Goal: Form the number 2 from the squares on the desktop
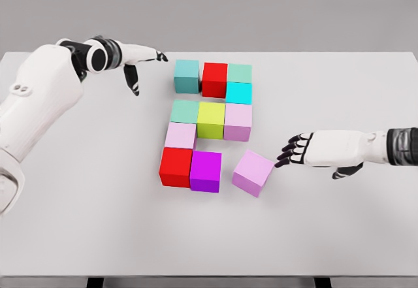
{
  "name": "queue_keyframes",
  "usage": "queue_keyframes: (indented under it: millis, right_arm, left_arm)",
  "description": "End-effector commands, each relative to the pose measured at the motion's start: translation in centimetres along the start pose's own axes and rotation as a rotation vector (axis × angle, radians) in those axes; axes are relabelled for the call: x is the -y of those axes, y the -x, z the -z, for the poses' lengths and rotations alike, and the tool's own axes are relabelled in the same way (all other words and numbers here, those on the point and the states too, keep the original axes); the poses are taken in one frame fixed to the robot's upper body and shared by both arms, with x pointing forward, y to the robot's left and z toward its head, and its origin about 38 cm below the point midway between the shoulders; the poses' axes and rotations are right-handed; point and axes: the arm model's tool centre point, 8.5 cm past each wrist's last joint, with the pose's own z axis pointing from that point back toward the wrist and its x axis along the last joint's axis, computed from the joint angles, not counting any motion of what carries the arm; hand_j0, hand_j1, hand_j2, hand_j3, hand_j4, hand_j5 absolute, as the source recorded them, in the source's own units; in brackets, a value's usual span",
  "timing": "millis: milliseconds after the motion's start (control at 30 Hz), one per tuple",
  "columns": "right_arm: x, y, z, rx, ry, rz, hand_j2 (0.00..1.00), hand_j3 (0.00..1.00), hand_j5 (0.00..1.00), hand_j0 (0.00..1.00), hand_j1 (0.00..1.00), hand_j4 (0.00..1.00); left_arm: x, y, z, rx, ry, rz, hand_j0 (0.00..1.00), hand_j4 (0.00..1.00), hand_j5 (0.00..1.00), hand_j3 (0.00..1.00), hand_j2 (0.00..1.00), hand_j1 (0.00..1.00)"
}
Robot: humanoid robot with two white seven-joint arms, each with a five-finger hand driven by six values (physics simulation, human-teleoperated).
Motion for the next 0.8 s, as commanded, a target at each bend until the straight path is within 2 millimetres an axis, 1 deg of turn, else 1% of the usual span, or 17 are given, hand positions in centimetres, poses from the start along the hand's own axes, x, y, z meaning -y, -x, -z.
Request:
queue_keyframes:
  millis: [0,167,333,600,700,767]
  right_arm:
    - [0.1,-0.1,0.2,0.006,0.007,0.005,1.0,1.0,1.0,1.0,1.0,1.0]
    - [1.0,-0.2,0.9,0.019,0.034,-0.007,1.0,1.0,1.0,1.0,1.0,1.0]
    - [1.9,-0.3,1.4,0.029,0.056,-0.016,1.0,1.0,1.0,1.0,1.0,1.0]
    - [2.1,-0.4,1.5,0.033,0.061,-0.019,1.0,1.0,1.0,1.0,1.0,1.0]
    - [2.2,-0.4,1.6,0.037,0.064,-0.019,1.0,1.0,1.0,1.0,1.0,1.0]
    - [2.3,-0.4,1.6,0.038,0.068,-0.021,1.0,1.0,1.0,1.0,1.0,1.0]
  left_arm:
    - [0.2,-0.5,0.3,0.005,0.007,0.009,1.0,1.0,1.0,1.0,1.0,1.0]
    - [0.2,-0.9,0.4,0.012,0.008,0.011,1.0,1.0,1.0,1.0,1.0,1.0]
    - [0.9,-1.5,0.8,0.025,0.019,0.01,1.0,1.0,1.0,1.0,1.0,1.0]
    - [0.8,-1.8,0.9,0.032,0.016,0.013,1.0,1.0,1.0,1.0,1.0,1.0]
    - [0.7,-2.5,1.0,0.043,0.014,0.018,1.0,1.0,1.0,1.0,1.0,1.0]
    - [0.7,-2.5,1.0,0.043,0.014,0.018,1.0,1.0,1.0,1.0,1.0,1.0]
